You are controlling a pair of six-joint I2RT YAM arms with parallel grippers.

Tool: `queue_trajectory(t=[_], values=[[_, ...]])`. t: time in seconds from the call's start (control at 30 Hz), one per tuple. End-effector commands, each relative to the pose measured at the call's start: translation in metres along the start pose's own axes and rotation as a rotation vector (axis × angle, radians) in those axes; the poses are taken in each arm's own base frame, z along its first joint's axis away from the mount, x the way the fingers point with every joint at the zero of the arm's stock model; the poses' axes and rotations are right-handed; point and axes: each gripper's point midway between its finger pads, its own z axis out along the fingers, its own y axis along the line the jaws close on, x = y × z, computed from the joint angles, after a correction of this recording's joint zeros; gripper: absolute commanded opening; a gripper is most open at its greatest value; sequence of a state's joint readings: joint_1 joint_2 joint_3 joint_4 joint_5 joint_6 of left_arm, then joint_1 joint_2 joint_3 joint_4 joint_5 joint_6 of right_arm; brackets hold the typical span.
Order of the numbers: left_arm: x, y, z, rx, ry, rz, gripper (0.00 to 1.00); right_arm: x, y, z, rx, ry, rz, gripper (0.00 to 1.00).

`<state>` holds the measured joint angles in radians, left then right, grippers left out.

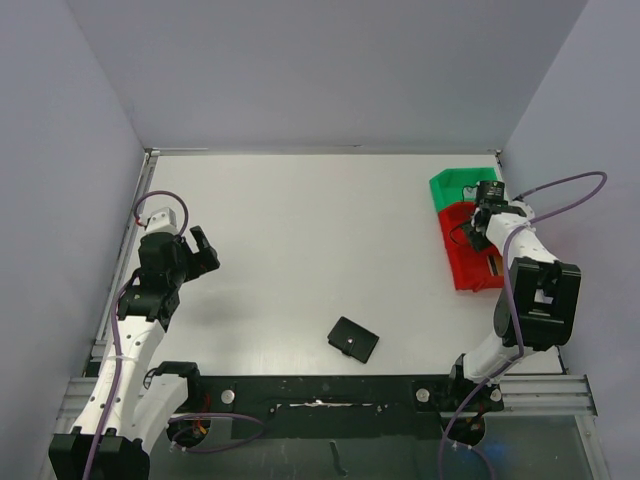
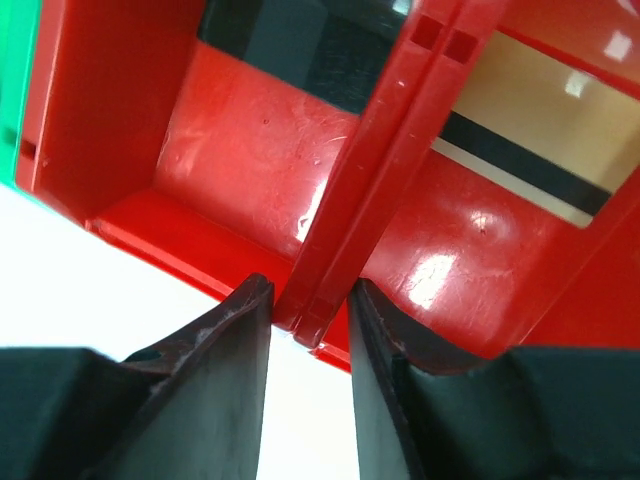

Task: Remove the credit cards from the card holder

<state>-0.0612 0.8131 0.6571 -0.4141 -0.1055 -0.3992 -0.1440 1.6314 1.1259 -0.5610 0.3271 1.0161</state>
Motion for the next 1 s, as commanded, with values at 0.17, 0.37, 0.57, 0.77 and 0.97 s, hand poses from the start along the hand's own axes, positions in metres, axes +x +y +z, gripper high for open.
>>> queue_trajectory(t=[0.17, 0.37, 0.57, 0.77, 0.97], values=[[-0.025, -0.006, -0.002, 0.016, -0.075, -0.006, 0.89, 0.002, 0.031, -0.015, -0.138, -0.021, -0.059, 0.22], [-0.025, -0.005, -0.001, 0.012, -0.07, -0.006, 0.88, 0.032, 0.047, -0.025, -0.179, 0.003, -0.153, 0.2], [-0.024, -0.004, 0.0, 0.006, -0.066, -0.006, 0.88, 0.068, 0.075, -0.044, -0.303, 0.058, -0.283, 0.16], [-0.025, -0.004, 0.0, 0.002, -0.067, -0.006, 0.88, 0.098, 0.1, -0.071, -0.44, 0.127, -0.401, 0.15], [-0.024, -0.003, 0.001, -0.002, -0.064, -0.008, 0.88, 0.127, 0.118, -0.096, -0.579, 0.197, -0.533, 0.15]])
